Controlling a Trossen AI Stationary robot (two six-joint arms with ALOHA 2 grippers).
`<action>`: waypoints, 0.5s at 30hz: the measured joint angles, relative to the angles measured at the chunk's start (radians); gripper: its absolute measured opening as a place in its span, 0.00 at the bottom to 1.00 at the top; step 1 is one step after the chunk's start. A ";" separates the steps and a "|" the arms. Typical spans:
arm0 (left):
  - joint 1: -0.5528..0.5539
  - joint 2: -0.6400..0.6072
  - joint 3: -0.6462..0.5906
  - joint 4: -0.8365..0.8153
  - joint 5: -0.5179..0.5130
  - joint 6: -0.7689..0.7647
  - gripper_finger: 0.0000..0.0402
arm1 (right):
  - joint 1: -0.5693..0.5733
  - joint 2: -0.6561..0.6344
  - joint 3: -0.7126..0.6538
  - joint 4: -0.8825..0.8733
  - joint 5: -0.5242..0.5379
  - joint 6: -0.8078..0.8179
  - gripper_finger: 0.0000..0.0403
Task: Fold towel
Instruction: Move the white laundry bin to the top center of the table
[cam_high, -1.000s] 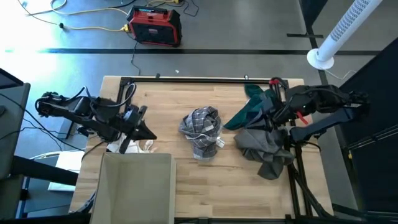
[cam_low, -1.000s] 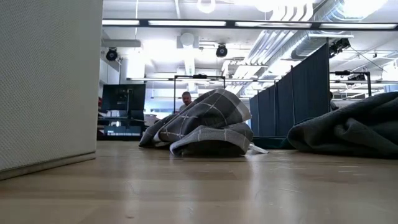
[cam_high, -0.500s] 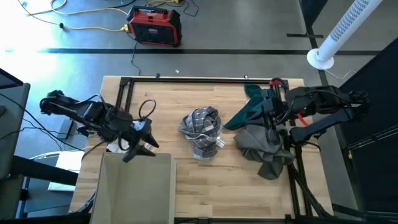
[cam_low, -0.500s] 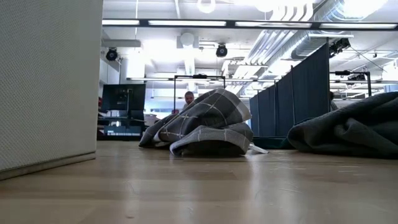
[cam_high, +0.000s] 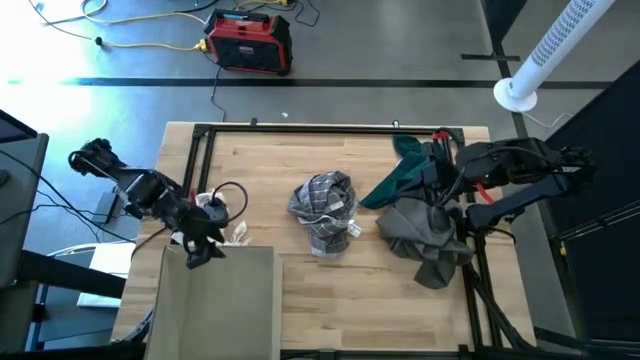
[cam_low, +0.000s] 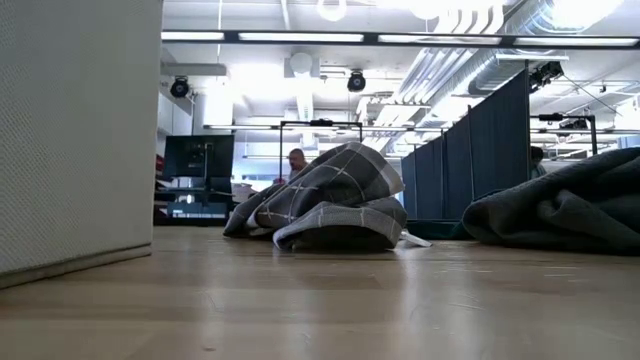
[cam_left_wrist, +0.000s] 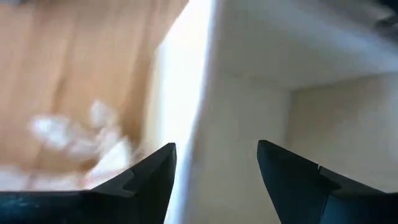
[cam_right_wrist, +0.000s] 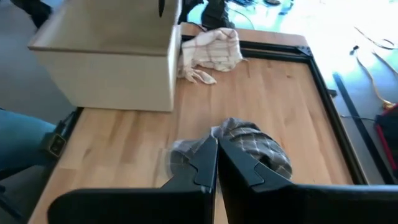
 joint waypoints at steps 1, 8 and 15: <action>-0.007 0.000 0.000 -0.002 -0.016 -0.004 0.53 | 0.000 0.000 0.000 -0.005 0.004 0.000 0.00; -0.036 0.000 0.000 -0.035 -0.059 -0.016 0.53 | 0.000 0.000 0.000 -0.011 0.005 0.000 0.00; -0.093 0.048 -0.027 -0.113 -0.138 -0.069 0.53 | 0.000 -0.001 0.000 -0.019 0.006 -0.001 0.00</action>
